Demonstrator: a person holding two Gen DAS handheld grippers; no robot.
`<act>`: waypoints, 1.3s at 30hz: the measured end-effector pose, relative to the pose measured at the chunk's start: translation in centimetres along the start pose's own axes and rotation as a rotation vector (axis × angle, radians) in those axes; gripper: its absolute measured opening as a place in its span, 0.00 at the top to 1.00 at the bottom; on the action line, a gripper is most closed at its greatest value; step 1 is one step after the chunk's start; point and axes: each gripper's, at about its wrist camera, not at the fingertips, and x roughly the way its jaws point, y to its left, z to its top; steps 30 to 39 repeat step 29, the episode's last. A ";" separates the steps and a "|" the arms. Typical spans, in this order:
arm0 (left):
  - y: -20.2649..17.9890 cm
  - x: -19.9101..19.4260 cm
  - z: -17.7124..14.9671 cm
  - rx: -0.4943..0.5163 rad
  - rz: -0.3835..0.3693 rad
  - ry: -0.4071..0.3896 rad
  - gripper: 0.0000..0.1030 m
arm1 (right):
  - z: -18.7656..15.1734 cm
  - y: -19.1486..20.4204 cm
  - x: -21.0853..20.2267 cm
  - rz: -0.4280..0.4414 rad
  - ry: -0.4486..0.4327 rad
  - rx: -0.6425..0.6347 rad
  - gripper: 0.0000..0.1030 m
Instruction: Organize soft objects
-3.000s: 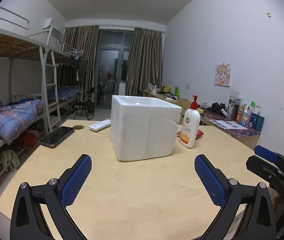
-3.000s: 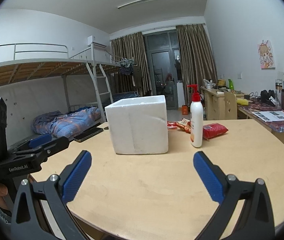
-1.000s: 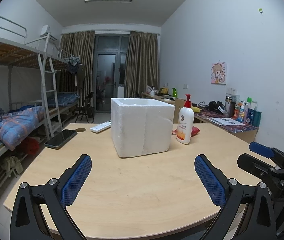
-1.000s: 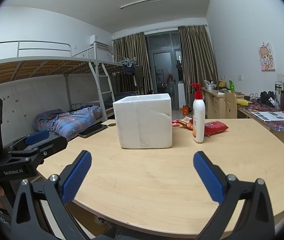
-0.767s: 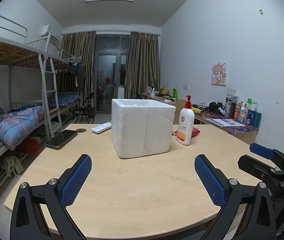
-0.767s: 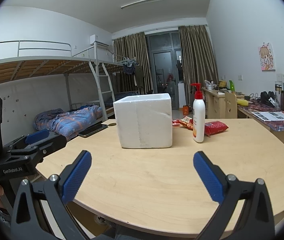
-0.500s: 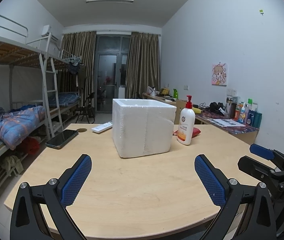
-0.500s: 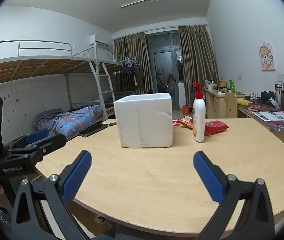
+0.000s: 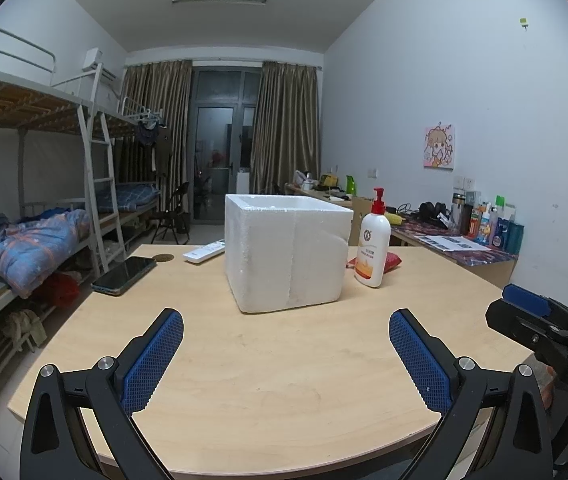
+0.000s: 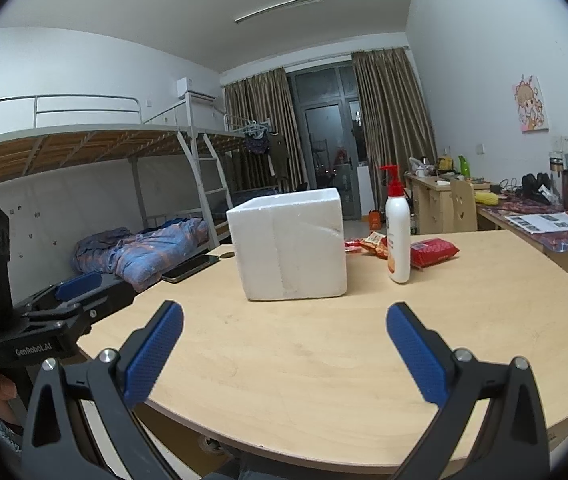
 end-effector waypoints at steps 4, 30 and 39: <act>0.0 0.0 0.0 0.001 -0.002 0.001 0.00 | -0.1 0.3 0.1 0.000 0.010 -0.010 0.00; 0.0 -0.2 0.2 0.003 0.005 -0.008 0.00 | -0.4 0.7 0.5 0.003 0.037 -0.035 0.00; 0.0 -0.2 0.2 0.003 0.005 -0.008 0.00 | -0.4 0.7 0.5 0.003 0.037 -0.035 0.00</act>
